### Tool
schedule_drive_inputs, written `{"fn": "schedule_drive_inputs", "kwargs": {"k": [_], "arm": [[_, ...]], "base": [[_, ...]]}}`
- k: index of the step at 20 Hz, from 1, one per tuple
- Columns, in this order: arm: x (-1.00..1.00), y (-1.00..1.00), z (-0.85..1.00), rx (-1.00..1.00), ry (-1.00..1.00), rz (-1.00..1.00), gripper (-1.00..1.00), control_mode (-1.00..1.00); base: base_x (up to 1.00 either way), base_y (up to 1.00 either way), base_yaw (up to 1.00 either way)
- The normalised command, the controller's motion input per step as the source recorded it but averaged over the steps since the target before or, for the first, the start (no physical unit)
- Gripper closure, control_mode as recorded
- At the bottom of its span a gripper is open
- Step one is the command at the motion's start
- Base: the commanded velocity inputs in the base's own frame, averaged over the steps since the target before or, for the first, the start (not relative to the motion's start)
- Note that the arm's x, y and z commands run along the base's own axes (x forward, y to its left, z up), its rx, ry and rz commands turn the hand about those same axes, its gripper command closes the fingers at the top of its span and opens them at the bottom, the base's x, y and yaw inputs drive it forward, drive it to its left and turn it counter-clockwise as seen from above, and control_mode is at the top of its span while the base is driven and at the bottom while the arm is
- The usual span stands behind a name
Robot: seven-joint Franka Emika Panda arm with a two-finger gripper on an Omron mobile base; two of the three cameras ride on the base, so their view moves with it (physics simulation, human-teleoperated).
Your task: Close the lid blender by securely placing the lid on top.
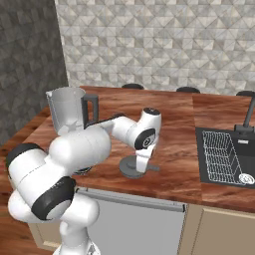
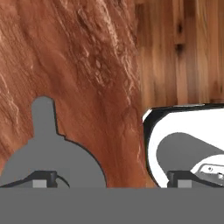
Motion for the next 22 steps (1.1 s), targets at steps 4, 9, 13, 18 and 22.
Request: {"fn": "schedule_drive_inputs", "kwargs": {"k": [4, 9, 13, 18, 22], "arm": [[0.36, -0.06, -0.37, 0.10, 0.00, 0.00, -1.00, -1.00], [0.31, -0.10, -0.33, 0.10, 0.00, 0.00, -1.00, -1.00], [0.23, -0.02, -0.31, 0.01, 0.00, 0.00, -1.00, -1.00], [0.24, 0.00, -0.22, 0.00, -0.01, 0.00, -1.00, -1.00], [0.13, -0.08, -0.23, 0.00, -0.01, 0.00, -1.00, -1.00]], "base": [[0.00, 0.00, 0.00], [0.00, 0.00, 0.00], [0.00, 0.00, 0.00], [0.00, 0.00, 0.00], [0.00, 0.00, 0.00]]}}
